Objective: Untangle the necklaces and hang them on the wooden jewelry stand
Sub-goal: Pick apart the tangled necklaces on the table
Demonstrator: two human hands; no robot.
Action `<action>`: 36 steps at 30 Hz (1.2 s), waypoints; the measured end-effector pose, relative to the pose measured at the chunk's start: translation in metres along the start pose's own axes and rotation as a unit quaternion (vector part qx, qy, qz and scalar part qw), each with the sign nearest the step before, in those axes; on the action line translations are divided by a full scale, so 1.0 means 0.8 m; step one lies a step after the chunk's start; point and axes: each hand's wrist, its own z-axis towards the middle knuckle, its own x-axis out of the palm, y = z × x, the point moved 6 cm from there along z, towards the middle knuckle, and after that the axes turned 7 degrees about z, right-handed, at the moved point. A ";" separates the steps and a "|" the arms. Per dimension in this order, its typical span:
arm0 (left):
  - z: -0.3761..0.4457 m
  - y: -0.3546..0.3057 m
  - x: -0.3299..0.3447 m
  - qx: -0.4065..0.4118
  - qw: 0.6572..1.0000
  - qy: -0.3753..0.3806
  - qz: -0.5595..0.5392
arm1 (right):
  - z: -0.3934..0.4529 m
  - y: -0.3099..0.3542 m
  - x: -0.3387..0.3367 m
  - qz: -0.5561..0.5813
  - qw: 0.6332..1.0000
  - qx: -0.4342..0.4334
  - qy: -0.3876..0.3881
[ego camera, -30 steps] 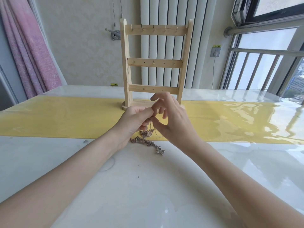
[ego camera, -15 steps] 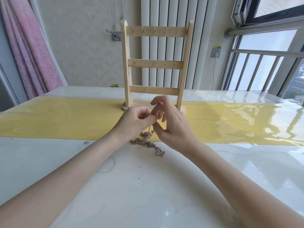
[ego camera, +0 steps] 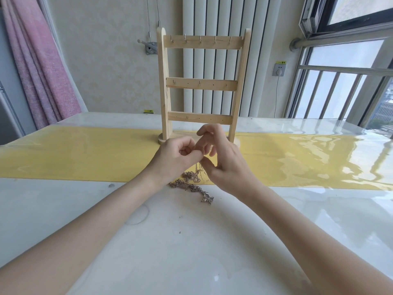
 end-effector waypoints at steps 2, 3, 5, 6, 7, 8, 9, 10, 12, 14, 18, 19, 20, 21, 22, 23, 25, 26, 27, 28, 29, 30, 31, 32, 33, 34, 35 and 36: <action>-0.001 -0.001 0.000 -0.004 1.000 0.000 -0.016 | 0.000 -0.002 -0.001 0.024 1.000 0.014 -0.005; -0.001 -0.002 0.000 -0.010 1.000 -0.003 -0.026 | 0.001 -0.004 -0.002 0.043 0.999 0.027 -0.010; -0.001 -0.002 0.002 -0.030 0.998 -0.005 -0.053 | 0.002 -0.007 -0.004 0.070 0.996 0.049 -0.021; -0.001 0.000 0.004 -0.047 0.996 0.006 -0.075 | 0.002 -0.008 -0.005 0.073 0.996 0.052 -0.025; -0.001 0.003 0.006 -0.069 0.992 0.024 -0.099 | 0.002 -0.009 -0.006 0.072 0.996 0.053 -0.025; -0.002 0.006 0.006 -0.088 0.988 0.046 -0.115 | 0.002 -0.010 -0.006 0.069 0.996 0.053 -0.020; -0.004 0.008 0.005 -0.101 0.985 0.066 -0.119 | 0.002 -0.010 -0.005 0.065 0.996 0.055 -0.011; -0.005 0.010 0.002 -0.101 0.986 0.078 -0.107 | 0.001 -0.010 -0.004 0.062 0.996 0.057 -0.002; -0.003 0.009 -0.008 -0.080 0.990 0.079 -0.081 | 0.001 -0.012 -0.004 0.060 0.996 0.063 0.009; 0.001 0.004 -0.017 -0.048 0.994 0.069 -0.064 | 0.002 -0.012 -0.006 0.056 0.996 0.064 0.012; 0.002 -0.007 -0.021 -0.015 0.996 0.082 -0.032 | 0.002 -0.014 -0.010 0.047 0.996 0.070 0.014; 0.002 -0.009 -0.020 -0.009 0.996 0.086 -0.029 | 0.002 -0.015 -0.010 0.046 0.996 0.070 0.016; 0.002 -0.010 -0.019 -0.002 0.996 0.087 -0.026 | 0.002 -0.015 -0.010 0.045 0.996 0.071 0.018; 0.002 -0.011 -0.018 0.000 0.996 0.088 -0.024 | 0.003 -0.016 -0.010 0.043 0.996 0.071 0.020; 0.001 -0.011 -0.018 0.002 0.996 0.089 -0.022 | 0.003 -0.016 -0.010 0.042 0.996 0.071 0.021; 0.001 -0.011 -0.018 0.002 0.996 0.091 -0.020 | 0.003 -0.016 -0.010 0.042 0.996 0.070 0.022; 0.002 -0.010 -0.018 -0.002 0.995 0.097 -0.014 | 0.002 -0.015 -0.010 0.042 0.996 0.072 0.027; 0.002 -0.009 -0.018 -0.007 0.995 0.100 -0.012 | 0.002 -0.014 -0.010 0.043 0.996 0.073 0.029; 0.001 -0.008 -0.017 -0.014 0.994 0.105 -0.013 | 0.002 -0.014 -0.009 0.045 0.996 0.074 0.031; 0.001 -0.006 -0.017 -0.022 0.994 0.109 -0.016 | 0.002 -0.013 -0.009 0.050 0.995 0.077 0.034; 0.000 -0.004 -0.016 -0.034 0.993 0.114 -0.021 | 0.003 -0.013 -0.009 0.061 0.994 0.081 0.037; 0.000 -0.001 -0.016 -0.048 0.991 0.119 -0.030 | 0.003 -0.013 -0.009 0.081 0.992 0.092 0.041; -0.002 0.003 -0.015 -0.066 0.989 0.127 -0.043 | 0.003 -0.013 -0.009 0.111 0.987 0.110 0.045; -0.004 0.005 -0.013 -0.082 0.985 0.138 -0.060 | 0.002 -0.013 -0.009 0.152 0.978 0.132 0.050; -0.006 0.008 -0.011 -0.093 0.981 0.149 -0.077 | 0.001 -0.014 -0.009 0.195 0.967 0.154 0.056; -0.008 0.009 -0.008 -0.098 0.978 0.161 -0.090 | -0.001 -0.014 -0.009 0.232 0.956 0.171 0.062; -0.009 0.009 -0.005 -0.098 0.976 0.170 -0.097 | -0.002 -0.015 -0.008 0.257 0.946 0.184 0.067; -0.009 0.008 -0.001 -0.097 0.974 0.175 -0.101 | -0.004 -0.015 -0.008 0.275 0.939 0.193 0.069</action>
